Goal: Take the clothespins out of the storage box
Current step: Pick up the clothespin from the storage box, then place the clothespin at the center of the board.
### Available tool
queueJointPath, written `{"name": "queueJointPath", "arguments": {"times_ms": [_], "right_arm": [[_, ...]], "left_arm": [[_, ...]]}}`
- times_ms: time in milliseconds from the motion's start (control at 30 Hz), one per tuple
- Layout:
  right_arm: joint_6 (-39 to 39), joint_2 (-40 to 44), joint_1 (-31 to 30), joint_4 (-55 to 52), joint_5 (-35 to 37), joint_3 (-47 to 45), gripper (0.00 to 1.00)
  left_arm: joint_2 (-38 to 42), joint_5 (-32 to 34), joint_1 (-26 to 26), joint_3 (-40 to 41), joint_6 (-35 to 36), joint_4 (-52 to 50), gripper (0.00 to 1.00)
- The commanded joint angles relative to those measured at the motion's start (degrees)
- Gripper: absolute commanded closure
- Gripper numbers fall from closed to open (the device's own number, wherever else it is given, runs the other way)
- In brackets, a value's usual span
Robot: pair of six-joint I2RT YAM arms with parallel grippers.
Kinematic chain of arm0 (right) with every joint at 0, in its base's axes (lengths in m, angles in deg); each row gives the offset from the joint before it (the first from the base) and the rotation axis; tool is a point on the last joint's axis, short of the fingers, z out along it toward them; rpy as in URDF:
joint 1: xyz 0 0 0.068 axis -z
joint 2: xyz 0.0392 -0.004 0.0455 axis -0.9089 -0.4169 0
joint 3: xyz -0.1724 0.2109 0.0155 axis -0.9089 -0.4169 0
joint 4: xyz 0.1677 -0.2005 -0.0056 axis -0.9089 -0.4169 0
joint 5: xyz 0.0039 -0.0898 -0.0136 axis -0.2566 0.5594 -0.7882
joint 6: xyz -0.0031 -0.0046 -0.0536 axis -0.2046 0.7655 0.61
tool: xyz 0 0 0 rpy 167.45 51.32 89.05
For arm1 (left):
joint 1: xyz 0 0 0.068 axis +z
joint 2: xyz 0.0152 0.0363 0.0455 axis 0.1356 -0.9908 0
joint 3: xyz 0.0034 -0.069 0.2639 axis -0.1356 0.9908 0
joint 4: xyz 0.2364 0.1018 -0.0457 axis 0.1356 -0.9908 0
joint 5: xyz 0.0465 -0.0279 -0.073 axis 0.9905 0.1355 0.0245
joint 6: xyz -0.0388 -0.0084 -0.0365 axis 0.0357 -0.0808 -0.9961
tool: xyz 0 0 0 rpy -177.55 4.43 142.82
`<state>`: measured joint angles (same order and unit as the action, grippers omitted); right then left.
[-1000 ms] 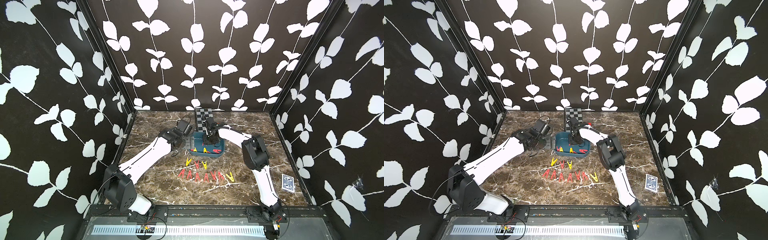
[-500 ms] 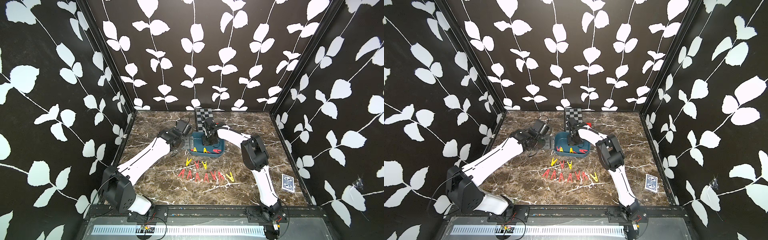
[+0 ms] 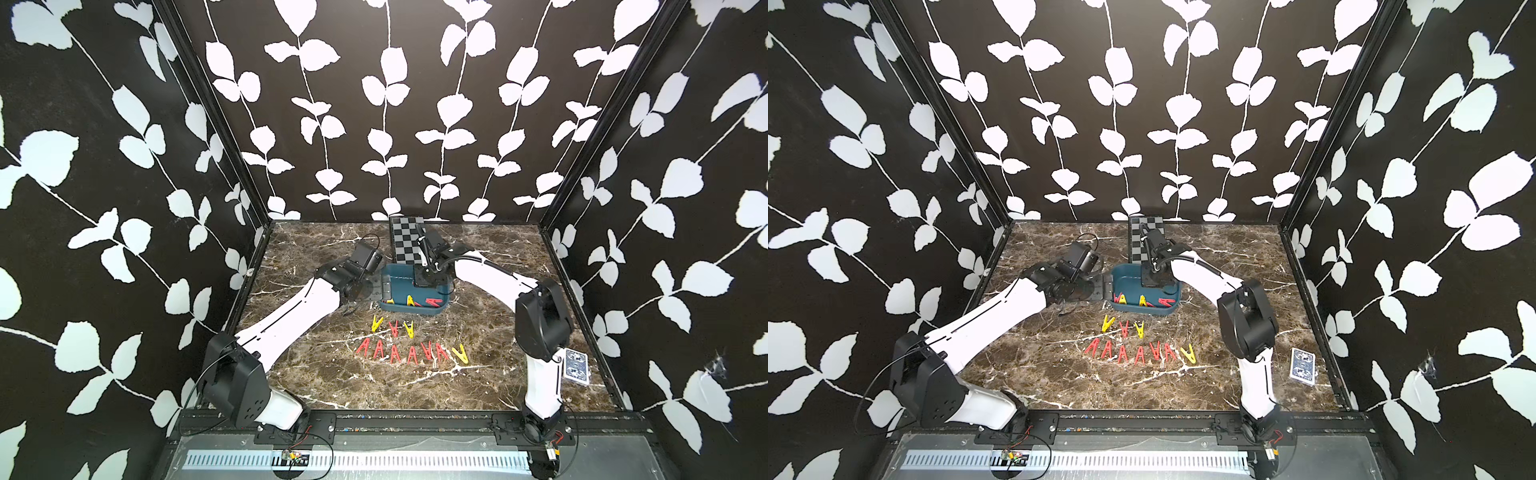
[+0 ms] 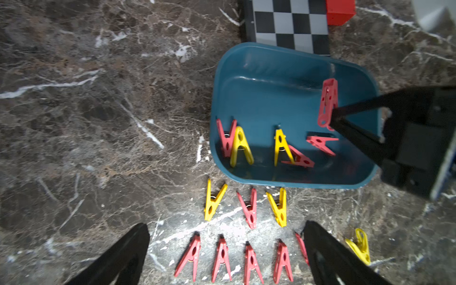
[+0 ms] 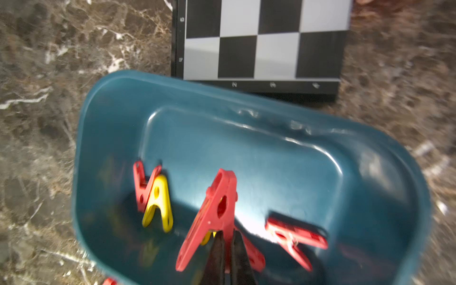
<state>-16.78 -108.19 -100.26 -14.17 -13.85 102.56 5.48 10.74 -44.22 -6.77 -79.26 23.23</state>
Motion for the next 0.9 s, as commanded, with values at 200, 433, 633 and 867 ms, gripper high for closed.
{"name": "queueJointPath", "arguments": {"times_ms": [200, 433, 633, 867], "right_arm": [[-2.1, 10.1, -3.6, -1.9, 2.3, -10.6, 1.0], [-3.0, 14.0, -7.3, -2.6, 3.9, -18.6, 1.0], [-4.0, 12.4, -9.0, -1.1, 3.1, -22.4, 1.0], [-5.0, 8.1, -9.9, 0.5, 2.1, -22.7, 1.0]], "left_arm": [[0.1, -5.4, 0.4, 1.1, 0.8, 4.4, 0.01], [-0.9, -6.2, 0.4, 1.0, 0.5, 4.9, 0.01], [-0.2, -6.4, 0.3, 1.8, 0.1, 4.8, 0.01], [1.6, -5.8, 0.4, 3.4, -0.5, 4.3, 0.01]]}}
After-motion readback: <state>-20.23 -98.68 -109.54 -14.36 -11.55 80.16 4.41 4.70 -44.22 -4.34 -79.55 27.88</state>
